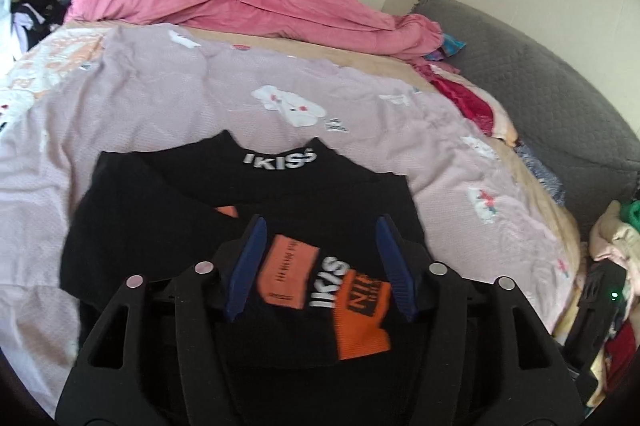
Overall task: Fold small clothes
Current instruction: 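Lower the cuff onto the folded sleeve and open the left gripper, then grasp the orange cuff lying on the shirt with the right gripper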
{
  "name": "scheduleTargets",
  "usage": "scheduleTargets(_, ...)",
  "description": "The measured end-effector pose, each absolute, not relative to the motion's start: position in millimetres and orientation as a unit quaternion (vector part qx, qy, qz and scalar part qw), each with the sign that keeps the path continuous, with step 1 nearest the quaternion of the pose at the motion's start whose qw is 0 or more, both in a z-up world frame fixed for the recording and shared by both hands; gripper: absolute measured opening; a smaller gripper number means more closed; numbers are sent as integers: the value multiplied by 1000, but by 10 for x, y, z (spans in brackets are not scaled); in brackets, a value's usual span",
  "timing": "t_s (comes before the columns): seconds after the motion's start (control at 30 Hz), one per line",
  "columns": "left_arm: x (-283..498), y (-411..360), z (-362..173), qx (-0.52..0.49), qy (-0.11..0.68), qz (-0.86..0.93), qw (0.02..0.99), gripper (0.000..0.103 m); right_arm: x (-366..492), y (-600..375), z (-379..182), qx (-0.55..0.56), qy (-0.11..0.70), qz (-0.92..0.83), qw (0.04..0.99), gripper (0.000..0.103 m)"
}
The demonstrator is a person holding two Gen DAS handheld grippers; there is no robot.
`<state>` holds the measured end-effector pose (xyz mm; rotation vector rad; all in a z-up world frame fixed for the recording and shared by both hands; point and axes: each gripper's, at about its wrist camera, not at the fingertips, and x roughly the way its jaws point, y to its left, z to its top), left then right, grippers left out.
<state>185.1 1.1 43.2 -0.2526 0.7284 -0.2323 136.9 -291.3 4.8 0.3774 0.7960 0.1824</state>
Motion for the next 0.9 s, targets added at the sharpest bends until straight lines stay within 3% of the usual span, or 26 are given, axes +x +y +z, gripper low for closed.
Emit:
scheduleTargets(0.27, 1885, 514, 346, -73, 359, -1, 930, 71, 1502, -2353, -95, 135, 408, 117, 895, 99)
scheduleTargets(0.53, 1929, 1009, 322, -113, 367, 39, 922, 79, 1865, -1967, -194, 60, 427, 119, 894, 97)
scheduleTargets(0.63, 1891, 1078, 343, -125, 362, 36, 923, 81, 1972, -1900, -354, 45, 452, 111, 884, 81)
scheduleTargets(0.7, 1871, 1117, 354, -132, 358, 37, 924, 81, 1966, -1887, -376, 43, 447, 110, 887, 77)
scheduleTargets(0.77, 1863, 1145, 364, -137, 352, 40, 925, 81, 1934, -1850, -356, 46, 437, 131, 889, 54)
scheduleTargets(0.8, 1856, 1163, 371, -140, 350, 42, 925, 81, 1923, -1824, -351, 43, 436, 135, 889, 51)
scheduleTargets(0.87, 1843, 1202, 388, -149, 345, 43, 926, 81, 1915, -1753, -338, 32, 433, 153, 888, 28)
scheduleTargets(0.9, 1837, 1221, 394, -153, 343, 43, 926, 82, 1907, -1721, -315, 28, 429, 159, 889, 22)
